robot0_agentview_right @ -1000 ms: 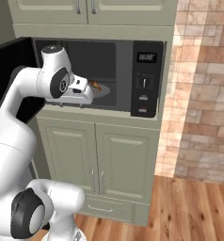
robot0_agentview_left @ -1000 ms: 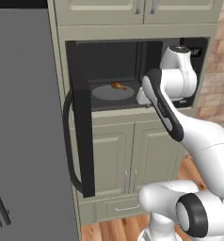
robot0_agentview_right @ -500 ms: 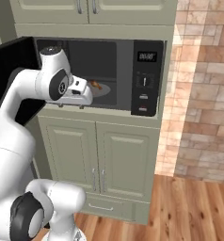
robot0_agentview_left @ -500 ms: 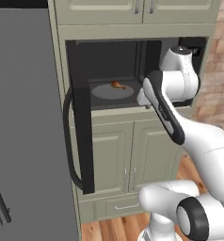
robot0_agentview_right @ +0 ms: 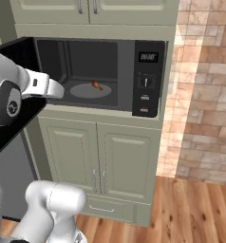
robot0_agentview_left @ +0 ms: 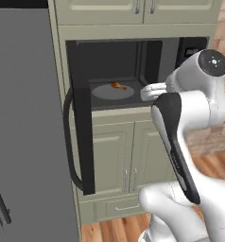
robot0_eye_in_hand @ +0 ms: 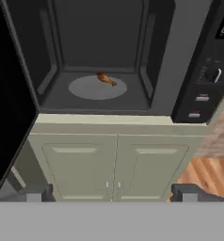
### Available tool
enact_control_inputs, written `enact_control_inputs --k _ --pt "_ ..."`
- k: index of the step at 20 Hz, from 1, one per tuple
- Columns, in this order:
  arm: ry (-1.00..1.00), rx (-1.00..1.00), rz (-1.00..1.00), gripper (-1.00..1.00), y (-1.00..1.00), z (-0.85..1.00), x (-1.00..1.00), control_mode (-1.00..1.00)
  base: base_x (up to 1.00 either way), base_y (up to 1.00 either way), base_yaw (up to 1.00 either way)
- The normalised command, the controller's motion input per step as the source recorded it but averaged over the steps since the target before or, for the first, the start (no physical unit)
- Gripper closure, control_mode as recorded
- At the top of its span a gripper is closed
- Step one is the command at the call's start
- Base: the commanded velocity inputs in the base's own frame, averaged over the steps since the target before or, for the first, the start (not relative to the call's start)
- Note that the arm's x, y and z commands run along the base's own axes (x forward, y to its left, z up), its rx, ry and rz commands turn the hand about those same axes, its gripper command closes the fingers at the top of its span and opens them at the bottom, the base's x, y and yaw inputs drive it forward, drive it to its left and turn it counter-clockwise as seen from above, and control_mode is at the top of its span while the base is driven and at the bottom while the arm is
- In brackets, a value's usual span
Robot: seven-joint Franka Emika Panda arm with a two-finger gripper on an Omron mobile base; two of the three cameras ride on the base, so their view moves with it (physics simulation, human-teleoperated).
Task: Close the microwave door.
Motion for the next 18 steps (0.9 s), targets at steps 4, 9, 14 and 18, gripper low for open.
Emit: enact_control_inputs --k 4,9,14,18 --pt "-0.53 -0.05 -0.06 -1.0 0.42 0.62 -1.0 -1.0 0.0 0.0 0.0" --pt "-0.36 -0.13 -0.02 -1.0 0.68 0.22 -1.0 -1.0 0.0 0.0 0.0" --pt "-0.35 -0.11 -0.03 -1.0 0.57 0.06 -1.0 -1.0 0.0 0.0 0.0" --pt "-0.05 -0.21 -0.25 -1.0 1.0 -0.02 -0.53 -1.0 0.0 0.0 0.0"
